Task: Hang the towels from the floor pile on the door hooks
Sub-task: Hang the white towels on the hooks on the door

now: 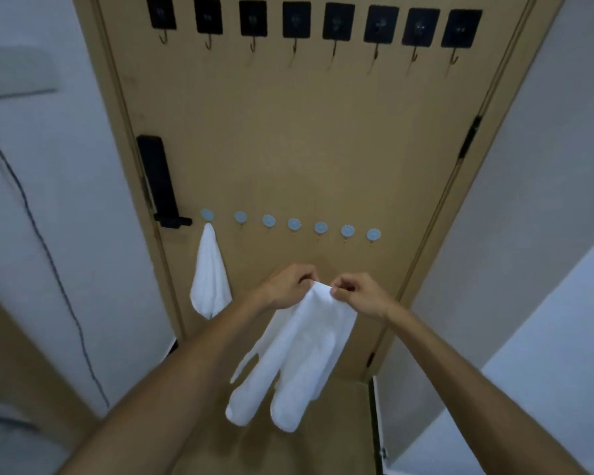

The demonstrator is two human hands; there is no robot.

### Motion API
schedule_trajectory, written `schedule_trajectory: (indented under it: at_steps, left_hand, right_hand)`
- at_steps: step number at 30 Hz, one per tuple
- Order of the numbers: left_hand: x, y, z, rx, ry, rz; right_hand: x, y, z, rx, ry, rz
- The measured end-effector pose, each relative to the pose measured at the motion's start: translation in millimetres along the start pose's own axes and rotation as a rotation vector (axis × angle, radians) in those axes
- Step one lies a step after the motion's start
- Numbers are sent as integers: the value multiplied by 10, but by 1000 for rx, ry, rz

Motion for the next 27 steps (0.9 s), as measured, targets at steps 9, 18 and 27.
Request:
schedule_trajectory:
  at_steps: [9, 18, 27]
  left_hand:
    - [806, -276, -180, -28, -224, -39]
    - [1383, -149, -1083, 42, -301, -16]
    - [1916, -46, -1635, 52, -247, 11]
  right_hand:
    - [242, 728, -767, 97, -131, 2]
    - [-163, 1032, -1832, 180, -59, 8]
    - [-511, 1303, -2577, 247, 22, 136]
Point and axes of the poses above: each hand's wrist, its own z-axis away from the middle knuckle, its own y-axis out of the palm, x = y × z, the point moved 1 cm from there along -z, towards the middle knuckle, and after that the axes turned 13 degrees about -x, right-handed, at the moved point
